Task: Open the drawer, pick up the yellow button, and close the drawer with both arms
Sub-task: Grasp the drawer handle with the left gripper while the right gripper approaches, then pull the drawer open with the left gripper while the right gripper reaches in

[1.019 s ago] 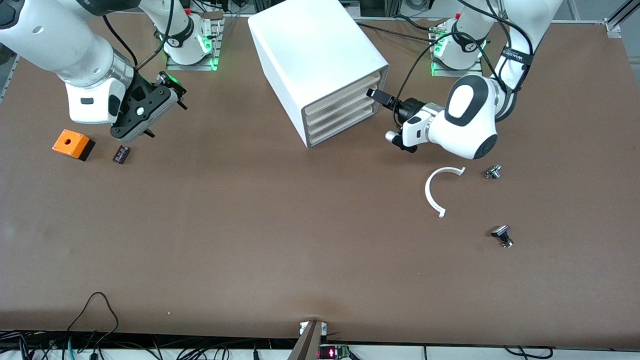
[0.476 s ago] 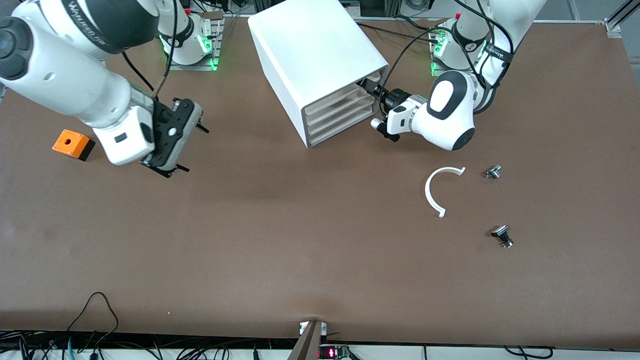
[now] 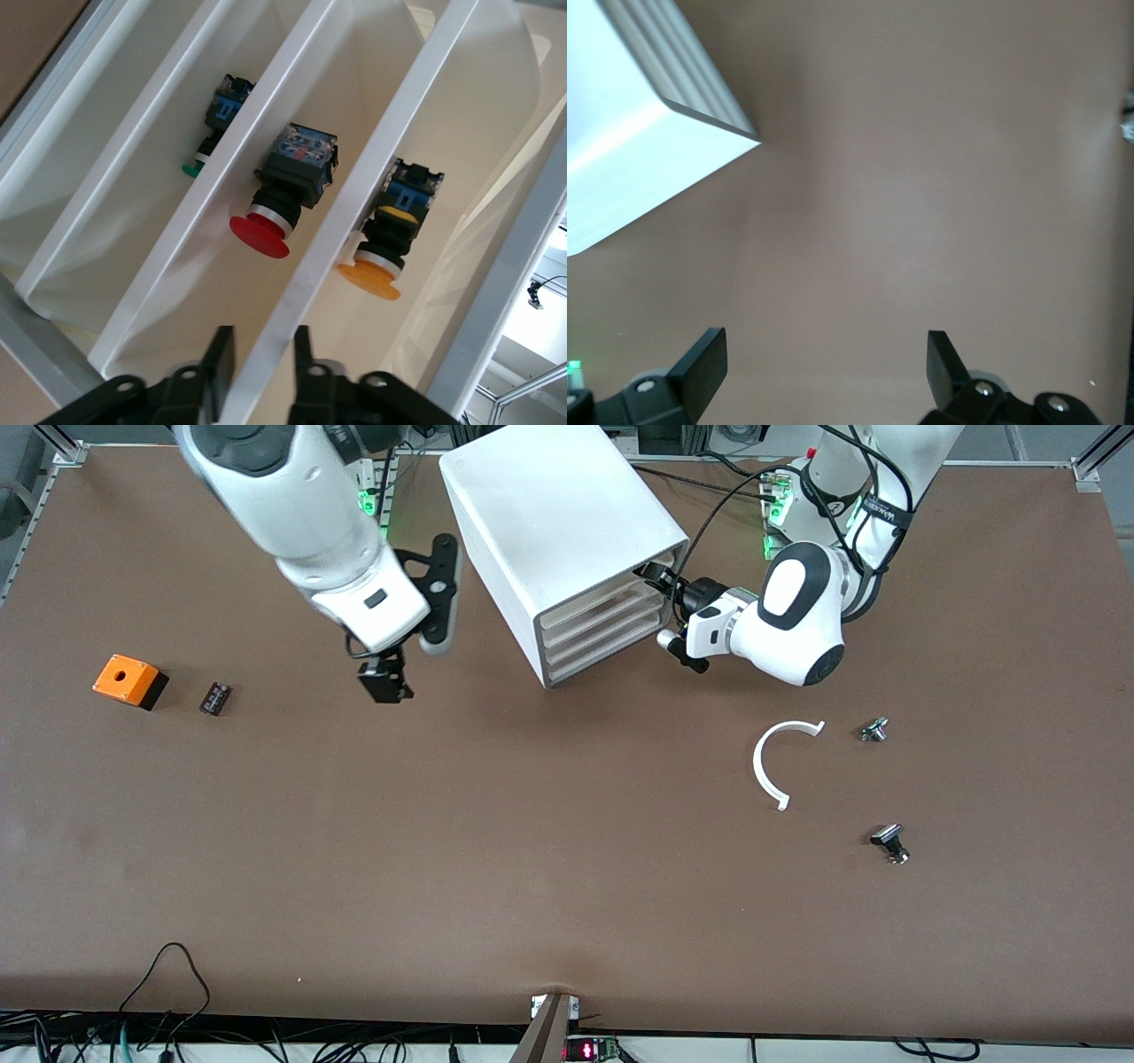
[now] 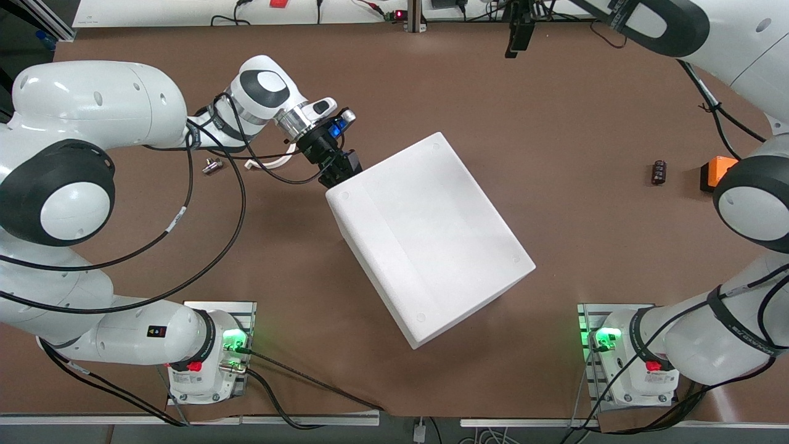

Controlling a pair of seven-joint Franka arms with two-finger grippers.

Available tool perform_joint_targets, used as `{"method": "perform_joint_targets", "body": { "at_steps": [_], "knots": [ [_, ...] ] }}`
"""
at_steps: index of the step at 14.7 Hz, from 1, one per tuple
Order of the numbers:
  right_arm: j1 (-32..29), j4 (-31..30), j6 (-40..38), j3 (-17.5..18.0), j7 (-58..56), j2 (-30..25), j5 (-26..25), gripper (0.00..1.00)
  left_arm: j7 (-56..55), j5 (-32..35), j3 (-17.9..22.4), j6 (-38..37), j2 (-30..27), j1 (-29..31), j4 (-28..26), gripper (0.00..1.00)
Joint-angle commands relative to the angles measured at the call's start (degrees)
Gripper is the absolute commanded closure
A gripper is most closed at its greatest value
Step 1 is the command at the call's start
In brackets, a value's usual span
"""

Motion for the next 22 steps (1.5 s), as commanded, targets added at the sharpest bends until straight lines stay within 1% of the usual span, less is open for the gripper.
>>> {"method": "perform_joint_targets", "body": {
  "at_steps": [1,4,5,6,8,9,11,13,15,16,18,20,22],
  "knots": [
    [0.4,1.4,-1.5,1.9,-3.1,0.7,1.2,0.00,0.1,-1.2,-0.9,0.2,-2.4,0.4,-2.3,0.93],
    [0.5,1.6,-1.1,4.9,-5.1,1.9,1.4,0.00,0.1,-1.0,-0.9,1.0,-1.8,0.4,-2.9,0.92],
    [0.5,2.0,-0.5,5.6,-7.4,3.0,1.4,0.00,0.1,-1.0,-0.9,1.2,-1.8,0.4,-3.3,0.94],
    [0.5,3.2,0.0,6.1,-9.6,4.7,1.5,0.00,0.2,-0.5,-0.9,1.6,-1.7,0.4,-3.4,1.00],
    [0.5,6.5,0.0,7.3,-10.5,7.7,1.4,0.00,0.9,-0.4,-0.6,2.1,-1.5,0.8,-3.4,1.00],
    [0.5,7.5,0.2,7.5,-10.5,8.9,1.5,0.00,1.3,-0.2,0.1,2.5,-1.4,1.2,-3.2,1.00],
    [1.4,8.9,0.5,7.4,-9.8,10.1,1.3,0.00,1.3,0.4,2.9,5.5,-1.4,2.2,-3.0,1.00],
    [1.8,9.0,1.8,7.3,-7.4,10.8,1.2,0.00,1.0,0.4,6.1,5.9,-1.4,2.2,-2.5,1.00],
    [1.7,9.0,3.1,7.3,-7.2,12.6,1.4,0.00,0.6,0.8,8.6,5.9,-1.3,2.2,-0.6,1.00],
    [1.3,9.0,2.7,7.3,-7.6,13.3,1.5,0.00,0.8,2.0,9.2,5.9,-1.0,2.2,0.1,1.00],
    [1.6,8.9,2.4,7.3,-7.6,13.8,1.3,0.00,0.5,5.9,10.5,6.0,0.1,2.2,3.2,1.00],
    [2.3,9.2,5.4,7.6,-7.6,15.4,1.5,0.00,0.5,8.4,11.0,8.6,0.2,2.2,4.7,1.00],
    [5.0,9.7,9.3,7.5,-7.5,15.9,1.5,0.00,0.5,8.9,11.4,10.0,0.2,2.2,5.5,1.00]
  ]
}}
